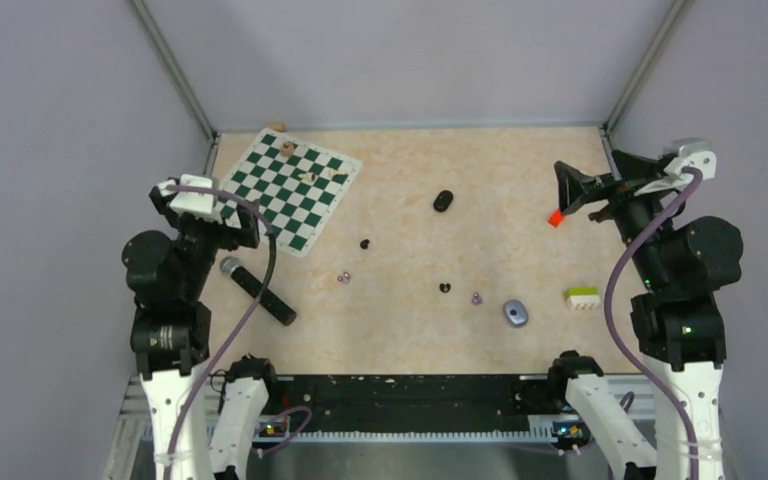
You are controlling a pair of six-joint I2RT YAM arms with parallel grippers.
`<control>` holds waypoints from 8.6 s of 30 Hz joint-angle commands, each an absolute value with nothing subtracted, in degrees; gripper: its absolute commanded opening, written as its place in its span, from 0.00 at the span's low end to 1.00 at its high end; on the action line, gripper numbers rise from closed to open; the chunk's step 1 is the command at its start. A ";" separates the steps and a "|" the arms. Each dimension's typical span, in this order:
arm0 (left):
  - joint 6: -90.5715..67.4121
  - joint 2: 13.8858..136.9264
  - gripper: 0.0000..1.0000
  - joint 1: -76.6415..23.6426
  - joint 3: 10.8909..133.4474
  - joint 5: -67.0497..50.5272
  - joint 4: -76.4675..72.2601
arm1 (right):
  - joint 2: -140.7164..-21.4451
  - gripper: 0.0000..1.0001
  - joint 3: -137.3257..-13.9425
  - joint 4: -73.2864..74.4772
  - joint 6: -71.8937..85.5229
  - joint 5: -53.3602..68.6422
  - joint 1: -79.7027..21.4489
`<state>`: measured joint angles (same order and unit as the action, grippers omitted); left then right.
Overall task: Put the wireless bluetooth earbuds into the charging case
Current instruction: Pick up the charging case from the center of the board, then pass from the right arm to the left, then pass from the left arm to the right
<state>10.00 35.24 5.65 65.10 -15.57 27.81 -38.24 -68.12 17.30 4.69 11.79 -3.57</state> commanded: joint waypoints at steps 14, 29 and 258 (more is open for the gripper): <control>20.23 42.98 0.99 7.65 56.79 -31.16 30.97 | -39.74 0.96 -57.88 13.06 -4.81 8.65 -3.01; 17.78 49.77 0.99 7.30 48.83 -30.05 26.97 | -62.40 0.95 -63.39 20.52 -5.33 -5.67 -3.07; 11.37 89.68 0.00 -32.50 82.53 -57.94 30.09 | -70.28 0.68 -61.74 19.83 -10.92 65.95 -17.59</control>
<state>10.46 89.60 -31.40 82.81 -55.53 32.14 -72.40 -63.00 23.16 -11.33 62.24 -16.80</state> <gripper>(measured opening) 0.338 0.686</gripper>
